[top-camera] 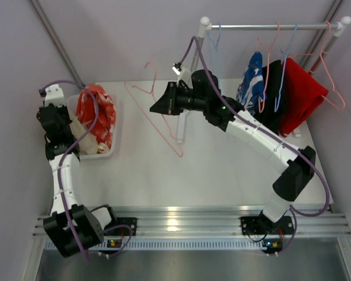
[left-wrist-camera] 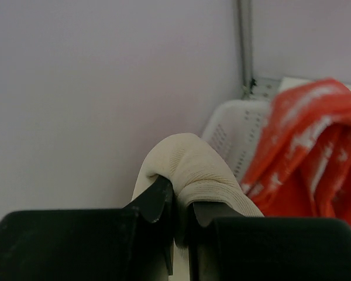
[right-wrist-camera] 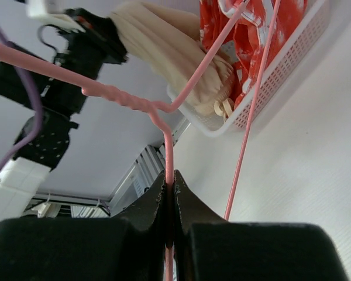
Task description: Remove the trousers from the hanger
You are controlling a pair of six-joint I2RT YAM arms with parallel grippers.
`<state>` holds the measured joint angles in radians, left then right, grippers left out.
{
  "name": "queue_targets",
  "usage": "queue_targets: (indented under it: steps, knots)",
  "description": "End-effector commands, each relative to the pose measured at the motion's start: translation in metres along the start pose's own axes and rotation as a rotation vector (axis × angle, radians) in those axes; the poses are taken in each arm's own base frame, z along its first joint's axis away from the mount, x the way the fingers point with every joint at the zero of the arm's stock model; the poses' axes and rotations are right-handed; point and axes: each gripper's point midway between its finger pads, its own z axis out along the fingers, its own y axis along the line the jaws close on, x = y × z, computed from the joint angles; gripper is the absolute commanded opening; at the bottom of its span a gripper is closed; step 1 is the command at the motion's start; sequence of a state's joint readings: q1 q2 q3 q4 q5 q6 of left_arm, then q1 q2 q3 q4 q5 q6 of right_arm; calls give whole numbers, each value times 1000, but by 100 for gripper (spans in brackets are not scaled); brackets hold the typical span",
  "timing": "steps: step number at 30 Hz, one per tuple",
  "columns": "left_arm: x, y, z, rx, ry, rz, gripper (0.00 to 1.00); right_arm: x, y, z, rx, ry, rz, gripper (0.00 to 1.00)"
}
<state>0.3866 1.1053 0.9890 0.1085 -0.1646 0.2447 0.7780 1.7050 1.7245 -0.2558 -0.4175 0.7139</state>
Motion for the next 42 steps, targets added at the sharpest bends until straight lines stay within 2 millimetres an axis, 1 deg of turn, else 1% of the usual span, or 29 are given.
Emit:
queue_targets:
  steps: [1, 2, 3, 4, 7, 8, 9, 10, 11, 12, 13, 14, 15, 16, 17, 18, 19, 20, 21, 22, 24, 27, 32, 34, 35, 36, 39, 40, 42]
  knots:
    - [6, -46, -7, 242, -31, -52, 0, -28, 56, -44, -109, -93, -119, 0]
    - [14, -57, -10, 293, -14, -67, 0, -28, 59, -49, -113, -97, -132, 0]
    - [30, -64, -12, 319, 24, -75, 0, -30, 61, -55, -116, -106, -147, 0]
    - [44, -70, -16, 341, 69, -90, 0, -34, 71, -69, -130, -132, -176, 0]
    - [81, -88, -24, 407, 180, -126, 0, -33, 73, -89, -115, -151, -225, 0]
    - [91, -91, -26, 412, 219, -146, 9, -33, 78, -103, -116, -168, -241, 0]
    - [107, -95, -28, 422, 280, -153, 20, -33, 74, -111, -94, -172, -242, 0]
    - [109, -96, -29, 422, 304, -168, 36, -35, 81, -128, -97, -199, -260, 0]
    - [117, -97, -32, 420, 355, -180, 50, -30, 73, -134, -76, -192, -256, 0]
    - [120, -95, -32, 402, 379, -189, 73, -29, 64, -142, -44, -192, -247, 0]
    - [118, -94, -32, 396, 392, -200, 83, -31, 68, -160, -45, -217, -258, 0]
    - [109, -93, -33, 396, 396, -213, 97, -29, 50, -167, -2, -218, -244, 0]
    - [100, -91, -35, 398, 384, -218, 99, -27, 43, -175, 17, -221, -241, 0]
    - [90, -93, -38, 423, 369, -227, 99, -22, 47, -194, 10, -236, -252, 0]
    - [72, -92, -39, 439, 337, -230, 99, -13, 33, -199, 38, -225, -238, 0]
    - [60, -91, -47, 457, 319, -233, 99, -14, 22, -210, 64, -238, -232, 0]
    - [48, -91, -52, 476, 295, -236, 99, -11, 18, -219, 77, -246, -239, 0]
    - [30, -93, -57, 516, 255, -232, 99, -4, 11, -235, 107, -263, -234, 0]
    - [16, -92, -67, 540, 225, -226, 99, 1, 11, -242, 110, -265, -236, 0]
    - [6, -92, -73, 558, 201, -220, 99, 6, 18, -257, 111, -291, -255, 0]
    - [-22, -89, -87, 584, 128, -221, 99, 18, 9, -269, 150, -292, -244, 0]
    - [-46, -91, -107, 638, 69, -238, 99, 28, 12, -289, 192, -321, -250, 0]
    - [-59, -94, -132, 696, 25, -248, 99, 30, 27, -314, 238, -360, -255, 0]
    - [-64, -92, -139, 697, 7, -243, 99, 27, 11, -323, 349, -372, -230, 0]
    - [-66, -91, -140, 697, 4, -243, 99, 23, 11, -328, 379, -378, -233, 0]
    - [-68, -91, -143, 704, -2, -245, 99, 20, 3, -330, 428, -376, -227, 0]
    - [-83, -94, -154, 757, -22, -238, 99, 8, -5, -325, 471, -346, -256, 0]
    - [-86, -100, -158, 808, -25, -225, 99, -2, -8, -320, 488, -337, -254, 0]
    - [-99, -99, -163, 823, -37, -233, 99, -14, -16, -317, 519, -322, -253, 0]
